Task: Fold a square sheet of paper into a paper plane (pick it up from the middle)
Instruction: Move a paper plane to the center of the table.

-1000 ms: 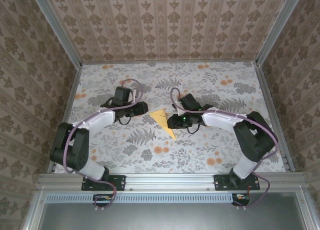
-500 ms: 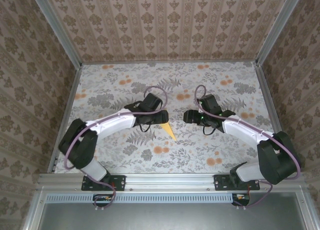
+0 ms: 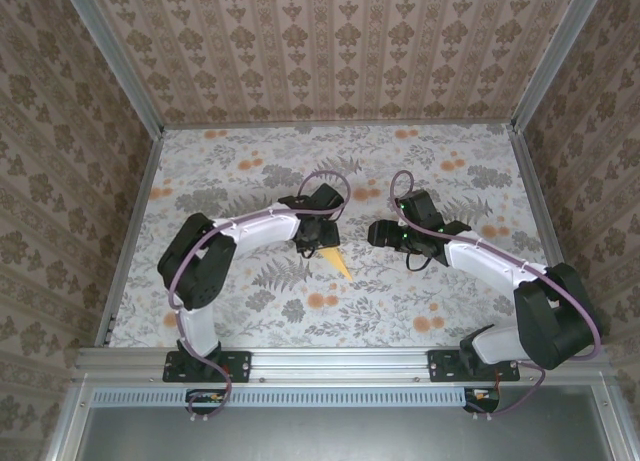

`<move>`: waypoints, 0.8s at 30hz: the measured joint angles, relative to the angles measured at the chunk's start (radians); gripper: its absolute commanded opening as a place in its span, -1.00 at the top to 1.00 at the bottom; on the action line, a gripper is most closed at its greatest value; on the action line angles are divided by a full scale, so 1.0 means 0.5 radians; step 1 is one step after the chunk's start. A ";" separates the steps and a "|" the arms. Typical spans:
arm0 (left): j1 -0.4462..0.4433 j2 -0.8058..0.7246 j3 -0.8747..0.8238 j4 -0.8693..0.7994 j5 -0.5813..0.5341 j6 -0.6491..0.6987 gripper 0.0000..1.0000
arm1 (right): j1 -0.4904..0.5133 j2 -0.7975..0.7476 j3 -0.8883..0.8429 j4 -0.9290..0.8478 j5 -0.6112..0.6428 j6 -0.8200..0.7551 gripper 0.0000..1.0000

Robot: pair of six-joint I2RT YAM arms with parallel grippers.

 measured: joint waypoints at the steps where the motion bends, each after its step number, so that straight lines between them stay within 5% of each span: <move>1: 0.000 -0.038 -0.044 0.004 -0.005 -0.029 -0.12 | 0.000 0.014 0.000 0.004 -0.001 0.000 -0.51; 24: -0.020 -0.410 -0.532 0.283 0.022 -0.571 0.59 | 0.000 0.194 0.001 0.005 -0.059 0.051 -0.48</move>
